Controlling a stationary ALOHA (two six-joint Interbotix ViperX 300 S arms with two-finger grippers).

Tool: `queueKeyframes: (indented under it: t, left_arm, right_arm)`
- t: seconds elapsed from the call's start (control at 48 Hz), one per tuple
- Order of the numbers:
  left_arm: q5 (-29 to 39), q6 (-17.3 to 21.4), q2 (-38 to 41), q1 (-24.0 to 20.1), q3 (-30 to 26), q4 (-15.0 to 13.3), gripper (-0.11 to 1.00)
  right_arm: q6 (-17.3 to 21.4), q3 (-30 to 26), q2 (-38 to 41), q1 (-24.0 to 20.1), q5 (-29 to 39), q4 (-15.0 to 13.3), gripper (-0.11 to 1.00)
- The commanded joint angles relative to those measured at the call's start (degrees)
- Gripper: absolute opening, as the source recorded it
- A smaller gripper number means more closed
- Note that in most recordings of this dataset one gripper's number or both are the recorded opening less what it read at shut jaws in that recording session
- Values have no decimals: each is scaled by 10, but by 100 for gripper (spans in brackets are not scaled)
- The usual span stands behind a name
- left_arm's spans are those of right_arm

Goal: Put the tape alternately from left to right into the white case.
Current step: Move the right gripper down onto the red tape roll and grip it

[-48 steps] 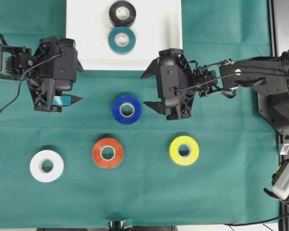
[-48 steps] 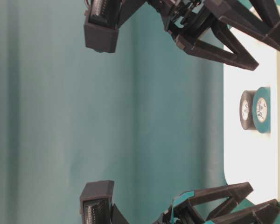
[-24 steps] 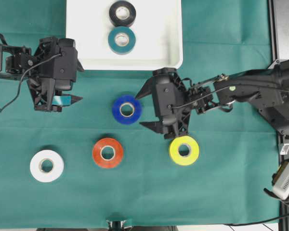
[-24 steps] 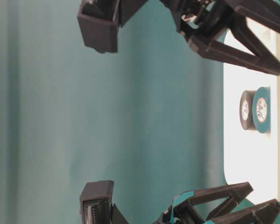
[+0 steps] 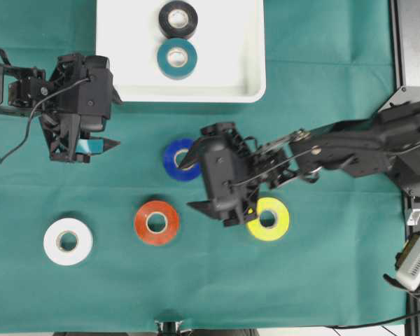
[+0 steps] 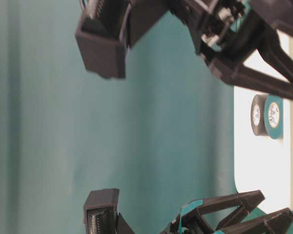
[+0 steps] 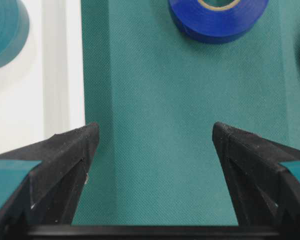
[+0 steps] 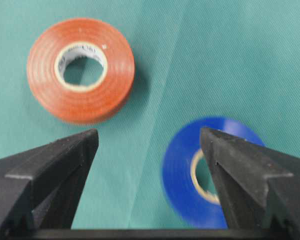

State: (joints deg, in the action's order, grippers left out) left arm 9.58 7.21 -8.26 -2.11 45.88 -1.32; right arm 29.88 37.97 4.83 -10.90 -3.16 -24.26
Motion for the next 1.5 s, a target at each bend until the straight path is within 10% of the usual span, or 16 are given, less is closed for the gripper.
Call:
queueKeyframes:
  t: [0.0,1.478]
  left_arm:
    - [-4,-1,-6,1,-11,-2,100]
    - [-4,-1,-5,1,-8,-2,100]
  right_arm:
    - [1,-28,6,-4,-4,2,87]
    - [40,-166,151,-22,54,2,87]
